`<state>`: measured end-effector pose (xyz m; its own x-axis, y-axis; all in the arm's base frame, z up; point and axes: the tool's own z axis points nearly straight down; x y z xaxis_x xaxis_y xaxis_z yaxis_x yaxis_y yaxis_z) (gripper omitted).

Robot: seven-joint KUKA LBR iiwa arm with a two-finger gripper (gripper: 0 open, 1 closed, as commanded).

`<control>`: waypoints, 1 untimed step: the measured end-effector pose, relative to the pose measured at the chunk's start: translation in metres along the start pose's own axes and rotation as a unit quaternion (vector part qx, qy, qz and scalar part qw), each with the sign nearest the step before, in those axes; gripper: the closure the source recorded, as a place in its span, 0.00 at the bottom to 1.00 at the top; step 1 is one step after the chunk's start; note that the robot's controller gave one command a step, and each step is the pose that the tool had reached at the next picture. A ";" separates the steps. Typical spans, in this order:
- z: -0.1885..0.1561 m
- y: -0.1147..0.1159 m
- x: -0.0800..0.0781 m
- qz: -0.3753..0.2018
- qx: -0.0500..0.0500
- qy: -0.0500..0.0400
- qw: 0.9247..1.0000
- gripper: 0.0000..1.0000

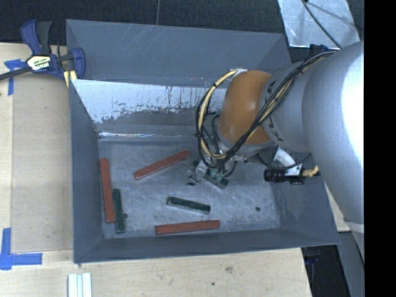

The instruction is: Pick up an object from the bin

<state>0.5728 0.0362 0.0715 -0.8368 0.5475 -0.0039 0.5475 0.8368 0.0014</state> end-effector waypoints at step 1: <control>-0.087 0.000 -0.003 -0.002 -0.002 -0.002 1.000 1.00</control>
Offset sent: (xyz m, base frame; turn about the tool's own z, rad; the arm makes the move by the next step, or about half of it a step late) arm -0.0001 -0.0003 0.0816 0.0000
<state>0.5750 0.0351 0.1583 -0.8389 0.5442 -0.0085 0.5442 0.8389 0.0057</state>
